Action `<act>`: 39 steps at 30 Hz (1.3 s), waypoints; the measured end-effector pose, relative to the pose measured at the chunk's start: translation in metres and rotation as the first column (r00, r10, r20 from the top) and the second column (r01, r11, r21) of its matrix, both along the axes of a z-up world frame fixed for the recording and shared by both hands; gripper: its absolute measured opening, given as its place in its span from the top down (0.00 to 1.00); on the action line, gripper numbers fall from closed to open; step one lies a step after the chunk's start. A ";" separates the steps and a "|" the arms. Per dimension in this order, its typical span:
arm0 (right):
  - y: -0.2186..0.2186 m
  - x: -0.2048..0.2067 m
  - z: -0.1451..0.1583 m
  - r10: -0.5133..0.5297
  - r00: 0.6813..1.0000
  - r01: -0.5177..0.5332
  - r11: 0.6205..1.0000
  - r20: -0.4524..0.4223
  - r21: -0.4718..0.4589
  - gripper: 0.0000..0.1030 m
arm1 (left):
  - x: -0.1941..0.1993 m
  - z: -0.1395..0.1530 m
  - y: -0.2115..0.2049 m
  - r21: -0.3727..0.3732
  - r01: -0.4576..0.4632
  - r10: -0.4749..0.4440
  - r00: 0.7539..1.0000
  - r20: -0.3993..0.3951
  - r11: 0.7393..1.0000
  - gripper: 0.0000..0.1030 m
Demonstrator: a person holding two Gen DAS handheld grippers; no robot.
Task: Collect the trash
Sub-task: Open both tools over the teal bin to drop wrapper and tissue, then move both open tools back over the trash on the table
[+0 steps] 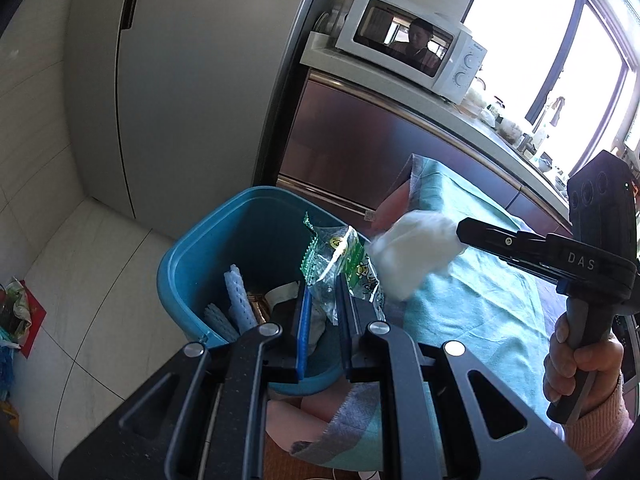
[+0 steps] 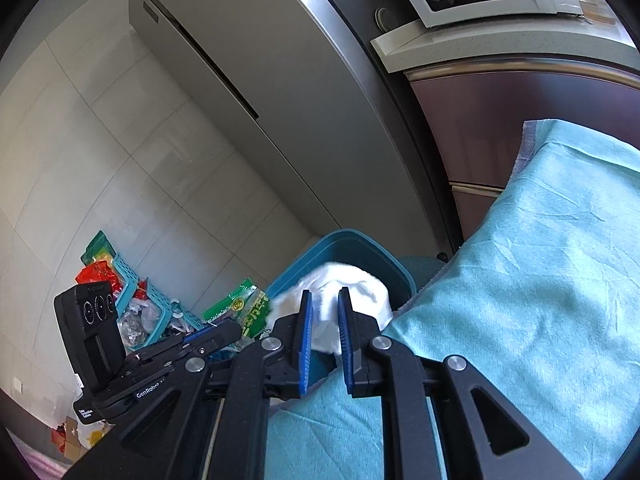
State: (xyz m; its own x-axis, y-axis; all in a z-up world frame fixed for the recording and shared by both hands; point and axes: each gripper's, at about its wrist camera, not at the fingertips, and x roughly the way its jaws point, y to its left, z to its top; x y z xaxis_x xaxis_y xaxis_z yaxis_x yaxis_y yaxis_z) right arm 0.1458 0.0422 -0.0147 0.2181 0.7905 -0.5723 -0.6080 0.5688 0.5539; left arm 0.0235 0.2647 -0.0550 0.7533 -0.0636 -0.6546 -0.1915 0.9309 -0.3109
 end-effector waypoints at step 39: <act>-0.019 -0.005 -0.012 -0.013 0.999 0.012 1.000 -0.034 -0.018 0.79 | 0.042 -0.057 0.005 -0.005 -0.023 0.022 0.997 -0.069 1.000 0.51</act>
